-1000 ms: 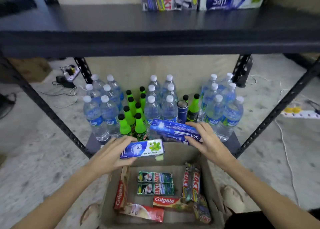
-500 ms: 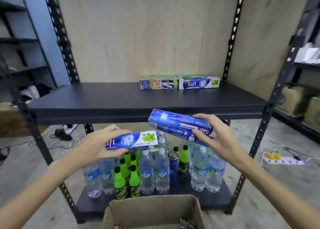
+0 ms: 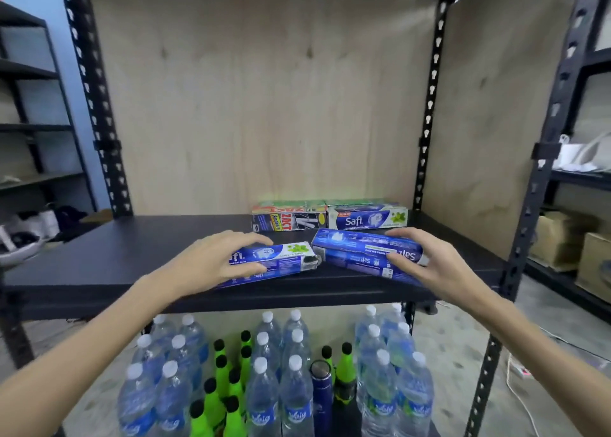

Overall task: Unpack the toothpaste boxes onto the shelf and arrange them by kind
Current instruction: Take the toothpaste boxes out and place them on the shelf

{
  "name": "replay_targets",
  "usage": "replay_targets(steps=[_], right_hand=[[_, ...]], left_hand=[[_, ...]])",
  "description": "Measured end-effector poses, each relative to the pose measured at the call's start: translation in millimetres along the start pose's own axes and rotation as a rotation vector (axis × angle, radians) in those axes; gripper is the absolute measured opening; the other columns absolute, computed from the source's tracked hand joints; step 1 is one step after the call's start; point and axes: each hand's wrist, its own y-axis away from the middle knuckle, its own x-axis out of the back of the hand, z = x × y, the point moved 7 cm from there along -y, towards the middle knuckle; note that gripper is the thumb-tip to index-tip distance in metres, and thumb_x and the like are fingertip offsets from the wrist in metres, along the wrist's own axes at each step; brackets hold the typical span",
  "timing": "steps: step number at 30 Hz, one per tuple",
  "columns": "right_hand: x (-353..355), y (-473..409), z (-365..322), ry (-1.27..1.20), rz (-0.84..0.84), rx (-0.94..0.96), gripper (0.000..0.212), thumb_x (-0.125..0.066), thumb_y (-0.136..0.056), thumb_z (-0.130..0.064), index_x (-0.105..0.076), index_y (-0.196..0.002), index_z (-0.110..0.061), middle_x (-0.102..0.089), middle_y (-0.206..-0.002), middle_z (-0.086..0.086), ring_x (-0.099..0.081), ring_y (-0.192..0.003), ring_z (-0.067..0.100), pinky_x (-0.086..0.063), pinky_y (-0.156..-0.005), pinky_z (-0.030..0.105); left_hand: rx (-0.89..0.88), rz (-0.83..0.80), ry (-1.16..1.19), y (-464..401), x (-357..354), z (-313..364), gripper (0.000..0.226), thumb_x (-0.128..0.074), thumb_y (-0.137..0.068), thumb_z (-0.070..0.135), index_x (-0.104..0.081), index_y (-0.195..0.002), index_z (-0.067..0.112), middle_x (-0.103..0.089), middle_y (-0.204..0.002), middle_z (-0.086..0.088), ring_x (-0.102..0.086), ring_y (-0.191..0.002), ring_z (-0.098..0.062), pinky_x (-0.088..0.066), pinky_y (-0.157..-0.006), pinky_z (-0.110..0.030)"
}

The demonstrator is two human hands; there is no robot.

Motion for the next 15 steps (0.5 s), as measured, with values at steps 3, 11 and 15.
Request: replay_targets(steps=[3,11,15], right_hand=[[-1,-20,25,0.080,-0.099,-0.006,0.044,-0.060,-0.093,-0.047,-0.056,-0.134,-0.032,-0.057,-0.128,-0.014,-0.052,-0.120,0.001,-0.044,-0.102,0.029],[-17,-54,76,0.347,-0.098,-0.032,0.039,-0.044,-0.099,-0.053,-0.054,-0.135,-0.043,-0.055,-0.130,-0.013,-0.040,-0.129,0.011,-0.028,-0.107,0.039],[-28,-61,70,0.332,-0.081,-0.027,0.050,-0.049,-0.088,-0.072,-0.053,-0.132,-0.049,-0.051,-0.127,-0.019,-0.037,-0.128,0.006,-0.025,-0.107,0.038]], left_hand=[[0.004,-0.058,-0.137,-29,-8,-2,0.047,-0.040,-0.093,0.069,-0.040,-0.137,0.054,-0.059,-0.123,0.020,-0.049,-0.103,0.000,-0.043,-0.091,-0.033],[0.097,0.074,-0.139,-65,-40,-18,0.045,-0.035,-0.100,0.056,-0.040,-0.144,0.049,-0.046,-0.133,0.015,-0.049,-0.120,-0.013,-0.040,-0.101,-0.039],[0.120,0.150,-0.040,-70,-49,-20,0.049,-0.041,-0.092,0.055,-0.049,-0.138,0.044,-0.041,-0.135,0.016,-0.039,-0.123,-0.009,-0.030,-0.106,-0.035]])
